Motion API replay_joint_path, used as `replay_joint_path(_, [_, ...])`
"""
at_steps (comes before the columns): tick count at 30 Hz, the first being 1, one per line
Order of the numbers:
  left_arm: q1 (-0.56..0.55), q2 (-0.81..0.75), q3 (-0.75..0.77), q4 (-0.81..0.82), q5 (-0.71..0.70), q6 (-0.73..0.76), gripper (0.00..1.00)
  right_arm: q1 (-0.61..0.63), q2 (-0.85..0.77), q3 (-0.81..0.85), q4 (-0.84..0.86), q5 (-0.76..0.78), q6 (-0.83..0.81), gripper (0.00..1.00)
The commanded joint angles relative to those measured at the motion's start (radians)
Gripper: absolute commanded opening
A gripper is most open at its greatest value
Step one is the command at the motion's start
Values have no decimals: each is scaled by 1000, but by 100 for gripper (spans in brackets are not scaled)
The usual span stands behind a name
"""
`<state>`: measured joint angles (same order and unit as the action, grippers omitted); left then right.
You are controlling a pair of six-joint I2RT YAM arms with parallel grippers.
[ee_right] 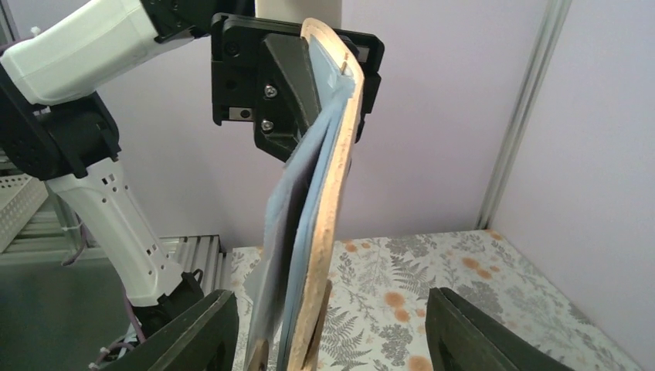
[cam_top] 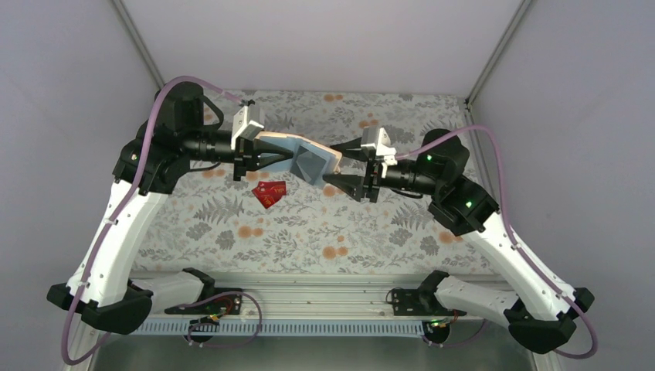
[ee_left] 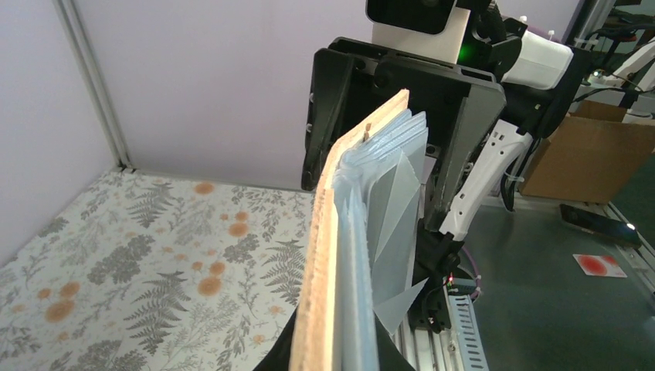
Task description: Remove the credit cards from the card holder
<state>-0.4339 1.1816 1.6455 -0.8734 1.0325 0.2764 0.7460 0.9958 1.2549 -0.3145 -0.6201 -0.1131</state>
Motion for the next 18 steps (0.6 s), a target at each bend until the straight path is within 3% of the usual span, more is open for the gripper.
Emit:
replay_joint_path(1, [3, -7, 32, 2, 27, 0, 2, -5, -3, 4, 10, -12, -12, 52])
replay_joint_path(6, [3, -7, 32, -2, 30, 7, 2, -5, 8, 3, 8, -17, -20, 36])
replay_joint_path(18, [3, -5, 45, -15, 72, 26, 2, -7, 6, -38, 12, 75, -23, 36])
